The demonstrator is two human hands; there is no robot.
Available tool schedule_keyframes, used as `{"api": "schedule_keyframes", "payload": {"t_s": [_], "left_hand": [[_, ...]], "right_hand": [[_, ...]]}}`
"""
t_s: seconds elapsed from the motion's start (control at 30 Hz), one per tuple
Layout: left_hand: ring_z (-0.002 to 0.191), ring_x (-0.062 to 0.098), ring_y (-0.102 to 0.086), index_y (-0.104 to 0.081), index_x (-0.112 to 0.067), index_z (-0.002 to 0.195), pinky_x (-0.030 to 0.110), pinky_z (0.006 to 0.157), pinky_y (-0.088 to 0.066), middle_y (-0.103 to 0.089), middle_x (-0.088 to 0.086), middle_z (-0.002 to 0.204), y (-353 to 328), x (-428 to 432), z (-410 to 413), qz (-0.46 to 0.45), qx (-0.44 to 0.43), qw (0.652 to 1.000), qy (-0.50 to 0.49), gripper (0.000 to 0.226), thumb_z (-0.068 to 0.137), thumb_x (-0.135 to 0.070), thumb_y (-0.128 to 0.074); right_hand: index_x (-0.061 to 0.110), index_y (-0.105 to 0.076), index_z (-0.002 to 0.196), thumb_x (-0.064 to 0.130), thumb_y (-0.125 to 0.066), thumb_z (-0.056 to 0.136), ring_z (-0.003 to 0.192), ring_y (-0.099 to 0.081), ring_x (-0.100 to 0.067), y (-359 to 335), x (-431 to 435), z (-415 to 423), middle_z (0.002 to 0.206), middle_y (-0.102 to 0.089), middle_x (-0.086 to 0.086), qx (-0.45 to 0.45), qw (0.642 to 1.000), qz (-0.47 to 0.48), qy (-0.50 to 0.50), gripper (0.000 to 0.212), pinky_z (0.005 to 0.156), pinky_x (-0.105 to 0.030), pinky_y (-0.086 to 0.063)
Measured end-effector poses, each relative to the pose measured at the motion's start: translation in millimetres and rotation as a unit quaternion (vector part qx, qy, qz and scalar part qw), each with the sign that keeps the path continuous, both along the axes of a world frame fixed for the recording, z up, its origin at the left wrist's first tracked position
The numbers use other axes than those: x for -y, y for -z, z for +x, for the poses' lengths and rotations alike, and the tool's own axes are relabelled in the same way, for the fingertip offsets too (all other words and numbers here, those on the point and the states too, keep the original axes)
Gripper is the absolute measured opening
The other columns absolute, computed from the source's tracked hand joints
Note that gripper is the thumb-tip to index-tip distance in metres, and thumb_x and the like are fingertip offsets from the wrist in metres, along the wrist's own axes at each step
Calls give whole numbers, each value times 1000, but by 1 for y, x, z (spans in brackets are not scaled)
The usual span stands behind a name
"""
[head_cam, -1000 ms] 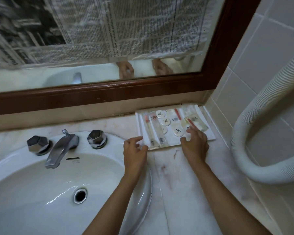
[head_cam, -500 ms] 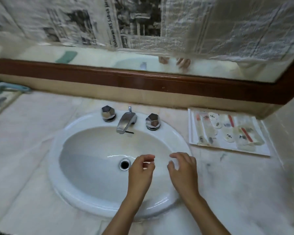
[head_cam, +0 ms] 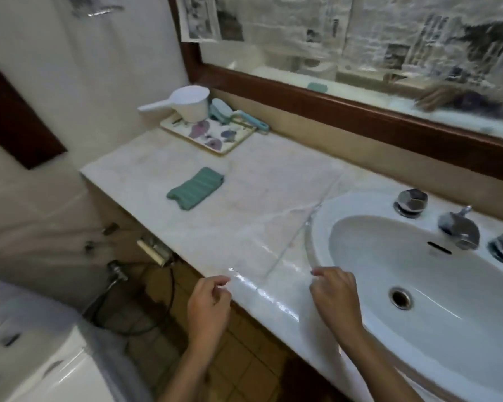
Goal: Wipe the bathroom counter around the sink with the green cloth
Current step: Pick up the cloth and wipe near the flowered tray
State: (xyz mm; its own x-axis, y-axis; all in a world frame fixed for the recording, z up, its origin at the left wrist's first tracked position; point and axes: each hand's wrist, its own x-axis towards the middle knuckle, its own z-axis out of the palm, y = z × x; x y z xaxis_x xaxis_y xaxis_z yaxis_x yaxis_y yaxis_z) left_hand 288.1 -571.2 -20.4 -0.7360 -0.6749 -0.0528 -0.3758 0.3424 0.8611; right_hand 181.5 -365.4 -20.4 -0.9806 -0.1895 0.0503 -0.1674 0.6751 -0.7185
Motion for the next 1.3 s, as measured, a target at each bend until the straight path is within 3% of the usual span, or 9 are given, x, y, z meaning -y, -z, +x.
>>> {"api": "schedule_keyframes", "payload": {"t_s": [0.1, 0.27, 0.5, 0.6, 0.77, 1.03, 1.1, 1.2, 1.3], "left_hand": [[85, -2, -57, -64, -29, 94, 4, 68, -38, -61, -9, 95, -4, 64, 2, -23, 6, 1000, -12, 23, 88, -7, -60], [88, 3, -58, -63, -30, 100, 14, 70, -44, -59, -9, 100, -1, 143, -17, -14, 22, 999, -25, 21, 91, -11, -58], [97, -2, -50, -60, -24, 115, 20, 82, -41, -46, -13, 117, 15, 240, -71, -126, 54, 990, 38, 31, 86, -10, -60], [124, 12, -41, -58, -20, 123, 24, 99, -37, -46, -7, 132, 23, 287, -106, -168, 80, 980, 66, 36, 87, -13, -59], [137, 18, -32, -53, -19, 135, 35, 110, -30, -37, -2, 152, 29, 336, -149, -200, 134, 967, 84, 47, 89, -18, -60], [141, 17, -24, -52, -26, 136, 40, 111, -25, -30, -7, 155, 35, 357, -179, -184, 157, 965, 102, 50, 87, -23, -62], [139, 18, -29, -54, -25, 134, 40, 110, -26, -35, -5, 153, 33, 364, -195, -183, 128, 967, 120, 49, 86, -20, -65], [136, 19, -34, -57, -23, 132, 35, 108, -29, -40, -3, 151, 32, 380, -228, -197, 89, 965, 147, 47, 86, -18, -65], [132, 25, -43, -61, -17, 128, 36, 104, -33, -46, 3, 147, 38, 393, -258, -221, 70, 954, 193, 44, 84, -17, -61]], "right_hand": [[16, -70, 101, 11, -60, 86, 111, -46, -23, -1, 66, -7, 109, -66, -1, 20, 1000, 3, -20, 19, 86, -18, -28], [18, -66, 112, 15, -55, 89, 104, -35, -8, -2, 165, -31, 112, -63, 2, 32, 998, 3, -58, 26, 85, -24, -34], [13, -56, 130, 19, -55, 88, 122, -38, -27, 8, 295, -97, 132, -54, -7, -27, 993, 85, -75, 43, 97, -38, -38], [18, -46, 138, 20, -54, 88, 134, -32, -26, 7, 340, -149, 147, -40, -5, -77, 964, 164, -197, 51, 103, -38, -31], [26, -37, 143, 27, -55, 89, 144, -20, -23, 7, 394, -217, 153, -33, 2, -125, 875, 303, -356, 56, 113, -46, -14], [16, -57, 107, 30, -59, 85, 110, -38, -26, -6, 412, -245, 109, -51, -4, -143, 803, 383, -434, 26, 94, -44, -26], [18, -58, 99, 26, -59, 84, 105, -39, -22, -13, 415, -254, 101, -54, -1, -113, 810, 365, -444, 17, 95, -43, -24], [22, -46, 84, 17, -58, 86, 84, -51, -22, -33, 419, -282, 78, -55, 3, -16, 873, 284, -397, 13, 86, -36, -33], [16, -50, 88, 9, -58, 86, 83, -52, -27, -58, 428, -323, 85, -60, -4, 22, 932, 206, -297, 11, 72, -37, -44]]}}
